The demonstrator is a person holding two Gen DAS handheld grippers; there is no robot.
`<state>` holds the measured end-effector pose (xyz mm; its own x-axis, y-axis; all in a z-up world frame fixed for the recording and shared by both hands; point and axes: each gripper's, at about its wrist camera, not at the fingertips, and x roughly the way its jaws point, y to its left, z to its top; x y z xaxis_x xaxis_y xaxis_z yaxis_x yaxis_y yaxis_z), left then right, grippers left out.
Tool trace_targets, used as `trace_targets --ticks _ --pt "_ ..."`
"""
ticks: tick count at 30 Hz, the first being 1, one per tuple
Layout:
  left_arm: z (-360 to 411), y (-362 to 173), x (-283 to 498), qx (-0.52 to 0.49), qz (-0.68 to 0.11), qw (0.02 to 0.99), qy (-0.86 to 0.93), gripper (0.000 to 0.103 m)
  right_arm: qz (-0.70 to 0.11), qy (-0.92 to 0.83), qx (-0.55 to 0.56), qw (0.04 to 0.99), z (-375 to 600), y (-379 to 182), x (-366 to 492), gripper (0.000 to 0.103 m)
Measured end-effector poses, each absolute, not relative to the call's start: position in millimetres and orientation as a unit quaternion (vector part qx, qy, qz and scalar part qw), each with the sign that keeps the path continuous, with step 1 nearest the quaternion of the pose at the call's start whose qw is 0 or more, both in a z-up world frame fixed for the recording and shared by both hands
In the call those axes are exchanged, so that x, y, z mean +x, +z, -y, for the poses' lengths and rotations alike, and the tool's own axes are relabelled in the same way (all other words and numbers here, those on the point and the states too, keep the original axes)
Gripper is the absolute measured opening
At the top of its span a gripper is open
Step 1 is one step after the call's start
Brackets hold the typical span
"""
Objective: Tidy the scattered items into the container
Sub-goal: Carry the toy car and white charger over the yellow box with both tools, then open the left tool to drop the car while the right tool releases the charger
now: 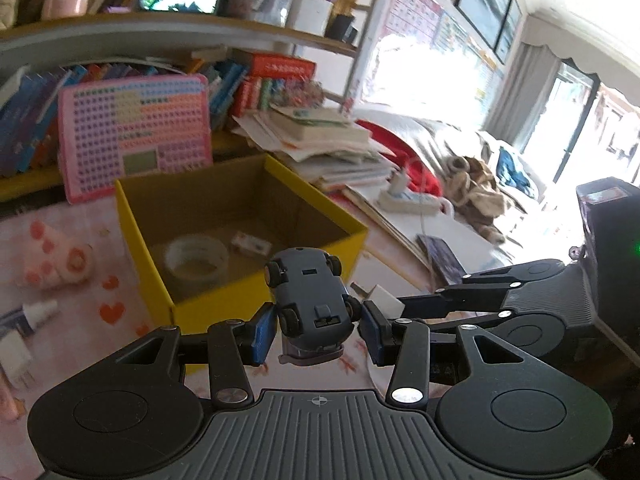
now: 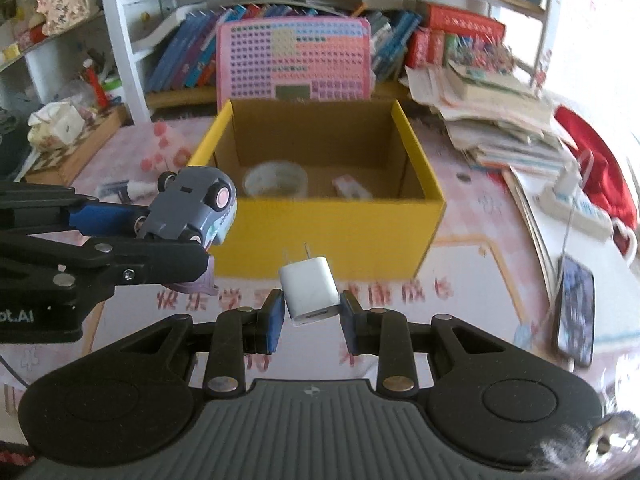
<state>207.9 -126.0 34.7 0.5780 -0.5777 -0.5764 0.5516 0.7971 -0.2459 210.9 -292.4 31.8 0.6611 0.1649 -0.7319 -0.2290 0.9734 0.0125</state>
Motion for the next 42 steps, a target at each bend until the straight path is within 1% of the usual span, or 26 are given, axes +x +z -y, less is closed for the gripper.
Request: trace_targets --ticks 8,14,21,25,37,42 --pt "132.9 43.1 232.0 -0.003 -0.323 0.903 -0.284 0.044 -0.374 0.144 -0.066 0.914 303.3 46.9 249.4 0.028" --pt "141.2 48.6 256.4 0.018 -0.322 0.912 -0.255 0.044 -0.358 0.173 -0.105 0.911 309.8 54.4 286.9 0.028" --pt "151.0 36.3 293.9 0.064 -0.345 0.910 -0.220 0.044 -0.351 0.214 -0.151 0.899 305.5 55.1 332.2 0.028" --pt "156.2 25.5 308.5 0.082 -0.367 0.902 -0.211 0.044 -0.360 0.237 -0.184 0.883 299.7 44.3 357.9 0.028" --pt "175.0 -4.7 334.1 0.126 -0.416 0.875 -0.215 0.044 -0.436 0.269 -0.236 0.826 289.1 -15.0 414.0 0.028" --pt "176.5 -14.6 340.6 0.110 -0.435 0.868 -0.214 0.044 -0.462 0.281 -0.247 0.804 283.5 -34.7 427.3 0.028"
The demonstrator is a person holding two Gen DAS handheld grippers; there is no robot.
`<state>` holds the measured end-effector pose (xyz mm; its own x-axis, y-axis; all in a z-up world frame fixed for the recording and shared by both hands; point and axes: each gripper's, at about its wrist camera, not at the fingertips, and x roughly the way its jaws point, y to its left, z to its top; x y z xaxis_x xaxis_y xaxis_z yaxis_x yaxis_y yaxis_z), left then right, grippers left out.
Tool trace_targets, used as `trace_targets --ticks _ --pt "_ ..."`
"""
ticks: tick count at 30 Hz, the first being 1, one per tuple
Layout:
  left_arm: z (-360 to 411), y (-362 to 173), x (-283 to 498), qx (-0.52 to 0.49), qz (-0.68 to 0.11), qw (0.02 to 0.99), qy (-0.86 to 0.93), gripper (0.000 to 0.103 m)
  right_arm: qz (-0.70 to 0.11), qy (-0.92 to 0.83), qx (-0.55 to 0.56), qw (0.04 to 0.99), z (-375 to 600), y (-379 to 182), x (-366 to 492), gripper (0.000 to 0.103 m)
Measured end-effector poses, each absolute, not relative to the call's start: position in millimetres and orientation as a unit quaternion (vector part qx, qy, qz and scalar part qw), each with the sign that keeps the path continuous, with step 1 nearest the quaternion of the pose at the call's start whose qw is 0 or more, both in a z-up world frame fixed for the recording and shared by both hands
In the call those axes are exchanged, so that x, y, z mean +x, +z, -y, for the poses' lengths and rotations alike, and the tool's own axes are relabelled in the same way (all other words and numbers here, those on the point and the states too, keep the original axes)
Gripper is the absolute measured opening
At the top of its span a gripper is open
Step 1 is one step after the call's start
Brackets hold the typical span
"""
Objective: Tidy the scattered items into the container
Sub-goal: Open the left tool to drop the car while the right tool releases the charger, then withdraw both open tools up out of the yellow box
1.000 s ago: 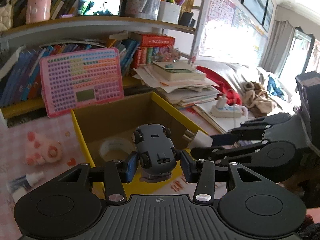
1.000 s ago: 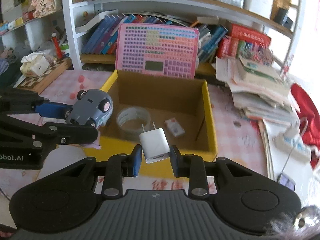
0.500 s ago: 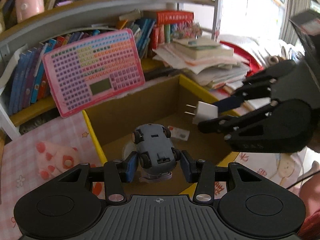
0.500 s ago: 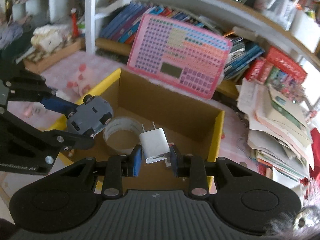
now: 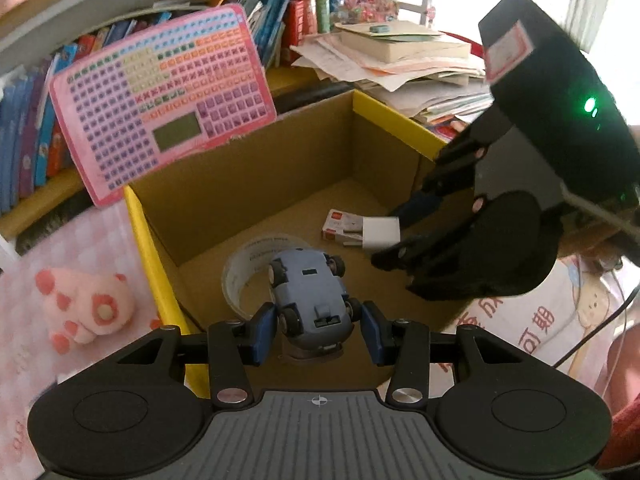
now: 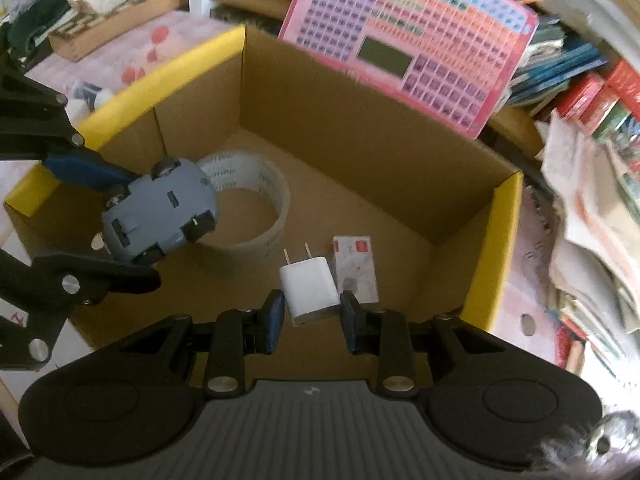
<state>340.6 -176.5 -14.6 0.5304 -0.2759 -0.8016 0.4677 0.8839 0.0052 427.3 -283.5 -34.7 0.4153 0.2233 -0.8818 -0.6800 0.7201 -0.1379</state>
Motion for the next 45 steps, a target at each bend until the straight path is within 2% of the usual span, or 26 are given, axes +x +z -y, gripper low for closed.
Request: trace_targets --ticks 12,15,22,26,35,45 --pt "175.9 -18.6 348.4 0.089 -0.454 0.861 -0.212 0.045 -0.488 0.297 -0.244 0.784 281.5 -48.0 435.5 0.028" --pt "177.1 -17.4 346.2 0.091 -0.447 0.866 -0.206 0.047 -0.477 0.301 -0.243 0.789 281.3 -44.2 434.3 0.041" --pt "178.7 -6.1 336.1 0.103 -0.421 0.879 -0.196 0.060 -0.458 0.303 -0.224 0.805 283.4 -28.9 428.0 0.048" --pt "175.0 7.7 323.8 0.100 -0.395 0.895 -0.179 0.070 -0.437 0.296 -0.203 0.825 288.8 -12.2 420.9 0.049" --pt "161.5 36.8 287.1 0.076 -0.341 0.925 -0.153 0.082 -0.385 0.272 -0.174 0.865 304.2 25.4 385.6 0.052" --pt "139.3 43.2 250.7 0.046 -0.331 0.931 -0.148 0.082 -0.350 0.236 -0.149 0.894 315.8 49.9 335.9 0.049"
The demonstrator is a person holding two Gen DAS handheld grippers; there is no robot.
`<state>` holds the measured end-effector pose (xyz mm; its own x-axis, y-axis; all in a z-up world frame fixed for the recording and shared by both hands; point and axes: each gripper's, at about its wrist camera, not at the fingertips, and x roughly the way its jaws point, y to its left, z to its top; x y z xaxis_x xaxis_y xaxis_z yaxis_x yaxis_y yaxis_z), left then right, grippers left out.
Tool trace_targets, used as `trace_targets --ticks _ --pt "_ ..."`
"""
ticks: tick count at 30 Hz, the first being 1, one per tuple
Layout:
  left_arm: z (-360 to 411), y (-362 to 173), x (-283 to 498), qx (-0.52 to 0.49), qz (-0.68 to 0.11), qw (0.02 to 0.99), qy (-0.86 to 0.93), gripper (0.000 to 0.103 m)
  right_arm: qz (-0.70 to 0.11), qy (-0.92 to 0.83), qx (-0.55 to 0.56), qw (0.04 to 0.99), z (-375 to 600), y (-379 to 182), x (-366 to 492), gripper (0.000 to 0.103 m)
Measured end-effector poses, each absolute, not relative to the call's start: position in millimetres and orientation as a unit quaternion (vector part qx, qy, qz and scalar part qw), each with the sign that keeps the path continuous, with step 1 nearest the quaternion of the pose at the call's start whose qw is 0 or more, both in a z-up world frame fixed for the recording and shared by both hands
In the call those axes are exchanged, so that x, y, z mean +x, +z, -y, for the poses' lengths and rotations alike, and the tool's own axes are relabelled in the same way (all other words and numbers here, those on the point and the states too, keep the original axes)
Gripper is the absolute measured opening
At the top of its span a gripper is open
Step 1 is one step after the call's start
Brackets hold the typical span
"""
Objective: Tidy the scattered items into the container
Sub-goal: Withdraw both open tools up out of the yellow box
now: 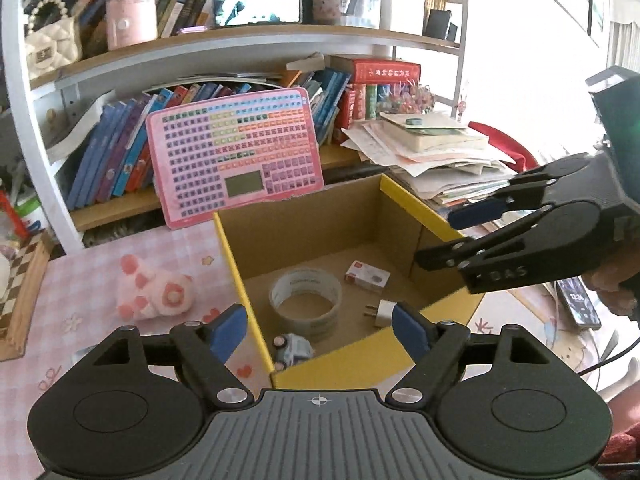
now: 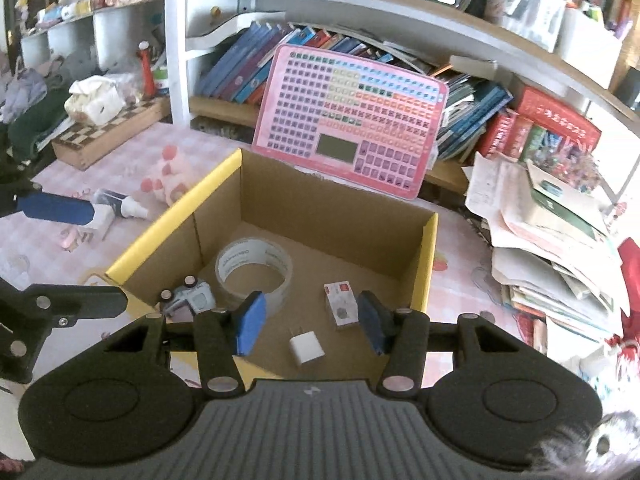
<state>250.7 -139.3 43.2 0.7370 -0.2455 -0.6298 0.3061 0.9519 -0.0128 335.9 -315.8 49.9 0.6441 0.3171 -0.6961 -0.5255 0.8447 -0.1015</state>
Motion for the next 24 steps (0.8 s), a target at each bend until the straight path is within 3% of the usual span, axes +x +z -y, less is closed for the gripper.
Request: trace_targets --ticks 24 --pt "71.1 28.7 146.0 0.039 -0.307 0.946 -0.093 0.086 -0.333 0.054 -0.047 0.940 312.7 33.0 198.6 0.049"
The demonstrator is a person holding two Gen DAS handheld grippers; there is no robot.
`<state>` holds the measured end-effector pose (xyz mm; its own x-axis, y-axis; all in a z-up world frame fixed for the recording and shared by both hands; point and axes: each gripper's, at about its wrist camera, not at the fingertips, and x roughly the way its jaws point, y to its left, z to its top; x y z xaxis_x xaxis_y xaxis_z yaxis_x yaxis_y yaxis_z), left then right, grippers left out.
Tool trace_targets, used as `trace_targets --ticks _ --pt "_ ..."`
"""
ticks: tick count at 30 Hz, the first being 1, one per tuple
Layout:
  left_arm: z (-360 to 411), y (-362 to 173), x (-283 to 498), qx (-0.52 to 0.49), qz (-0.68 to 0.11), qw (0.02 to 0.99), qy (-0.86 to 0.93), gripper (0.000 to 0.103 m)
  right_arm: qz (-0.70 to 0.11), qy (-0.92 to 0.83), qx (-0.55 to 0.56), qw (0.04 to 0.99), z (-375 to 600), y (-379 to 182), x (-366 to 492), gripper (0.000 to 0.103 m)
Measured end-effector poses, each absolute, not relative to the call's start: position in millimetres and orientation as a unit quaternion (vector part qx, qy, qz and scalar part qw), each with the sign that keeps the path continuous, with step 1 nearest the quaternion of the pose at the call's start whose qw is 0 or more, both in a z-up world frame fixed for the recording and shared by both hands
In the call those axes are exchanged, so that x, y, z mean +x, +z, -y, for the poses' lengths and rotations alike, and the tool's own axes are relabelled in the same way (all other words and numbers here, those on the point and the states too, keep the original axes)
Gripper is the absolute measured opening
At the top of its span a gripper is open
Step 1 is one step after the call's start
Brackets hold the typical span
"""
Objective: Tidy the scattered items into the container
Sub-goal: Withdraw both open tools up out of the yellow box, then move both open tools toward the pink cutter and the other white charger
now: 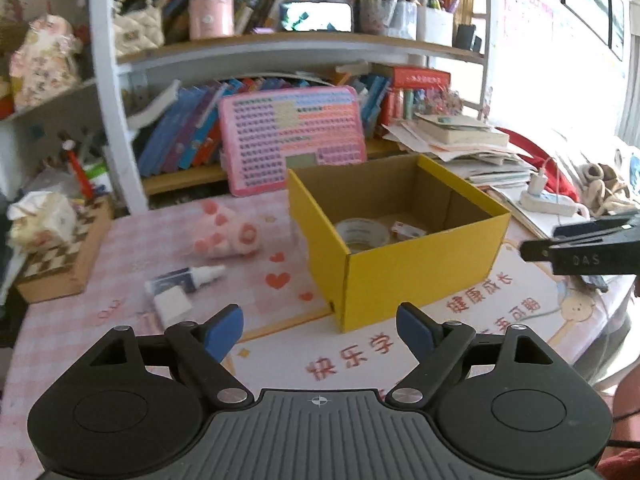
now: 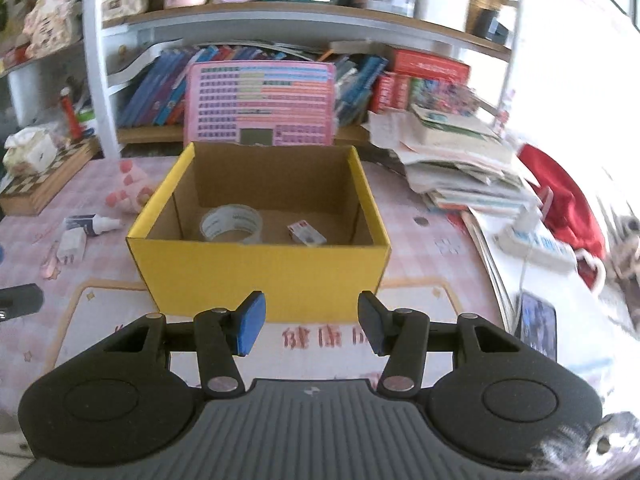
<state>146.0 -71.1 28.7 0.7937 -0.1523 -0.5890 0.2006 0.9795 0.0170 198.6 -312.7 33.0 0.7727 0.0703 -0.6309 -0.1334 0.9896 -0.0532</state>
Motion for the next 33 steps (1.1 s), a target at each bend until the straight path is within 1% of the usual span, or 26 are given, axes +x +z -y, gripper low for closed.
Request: trace_targets --ticks 14,22,26,33 --pt "28.2 14.6 108.2 0.015 -0.336 0.939 -0.069 0.087 -0.359 0.025 -0.017 0.933 281.6 7.1 137.3 0.049" --pt "10.0 6.9 91.9 0.023 -0.344 0.936 -0.067 0.087 -0.368 0.040 -0.018 0.929 247.8 0.4 117.4 0.050" --pt "1.8 2.4 84.2 0.020 -0.349 0.934 -0.071 0.087 -0.385 0.062 -0.024 0.920 228.3 -6.3 111.9 0.050" --pt "-11.9 -3.9 80.0 0.017 -0.364 0.929 -0.068 0.087 -0.400 0.114 -0.058 0.907 193.3 -10.6 105.2 0.059"
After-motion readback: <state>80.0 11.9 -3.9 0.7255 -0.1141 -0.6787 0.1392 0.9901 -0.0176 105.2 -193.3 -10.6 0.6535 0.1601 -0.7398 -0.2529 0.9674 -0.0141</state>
